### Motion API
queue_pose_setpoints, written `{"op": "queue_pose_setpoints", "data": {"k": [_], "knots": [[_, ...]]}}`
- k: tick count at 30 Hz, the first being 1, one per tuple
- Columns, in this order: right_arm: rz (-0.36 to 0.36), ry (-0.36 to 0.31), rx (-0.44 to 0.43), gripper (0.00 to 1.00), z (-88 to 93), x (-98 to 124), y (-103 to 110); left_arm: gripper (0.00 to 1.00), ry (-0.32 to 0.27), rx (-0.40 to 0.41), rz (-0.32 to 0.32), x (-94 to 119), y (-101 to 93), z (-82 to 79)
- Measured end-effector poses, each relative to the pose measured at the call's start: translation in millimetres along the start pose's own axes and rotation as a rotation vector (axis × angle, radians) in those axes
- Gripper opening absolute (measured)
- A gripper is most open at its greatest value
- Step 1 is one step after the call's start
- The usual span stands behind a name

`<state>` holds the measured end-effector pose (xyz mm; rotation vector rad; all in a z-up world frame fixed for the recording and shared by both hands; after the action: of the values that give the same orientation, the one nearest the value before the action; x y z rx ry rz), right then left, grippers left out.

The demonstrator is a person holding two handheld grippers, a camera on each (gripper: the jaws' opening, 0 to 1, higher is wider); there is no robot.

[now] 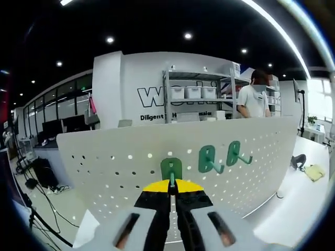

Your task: Insert the hook assembly into the mounting plate slot until the hook locks in place.

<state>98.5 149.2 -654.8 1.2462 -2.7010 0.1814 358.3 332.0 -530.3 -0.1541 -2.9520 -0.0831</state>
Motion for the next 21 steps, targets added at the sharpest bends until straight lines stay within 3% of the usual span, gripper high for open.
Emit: {"op": "queue_pose_setpoints", "data": {"k": [21], "knots": [[-0.003, 0.007, 0.003, 0.37, 1.0, -3.4, -1.5, 0.02, -0.023, 0.005, 0.006, -9.4, 0.5, -9.4]]}}
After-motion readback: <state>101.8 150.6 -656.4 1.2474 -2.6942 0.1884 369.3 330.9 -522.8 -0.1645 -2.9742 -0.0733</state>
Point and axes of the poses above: the point that each gripper's makers call its tool centre point, and the gripper's own axes: x roughly backward along the fingers, y roughly to its left, z roughly out of its underside, the point moved 5 cm from there along x, roughly backward along the fingers, and after that the axes turned 4 degrees about -z, right-handed, at the moved point
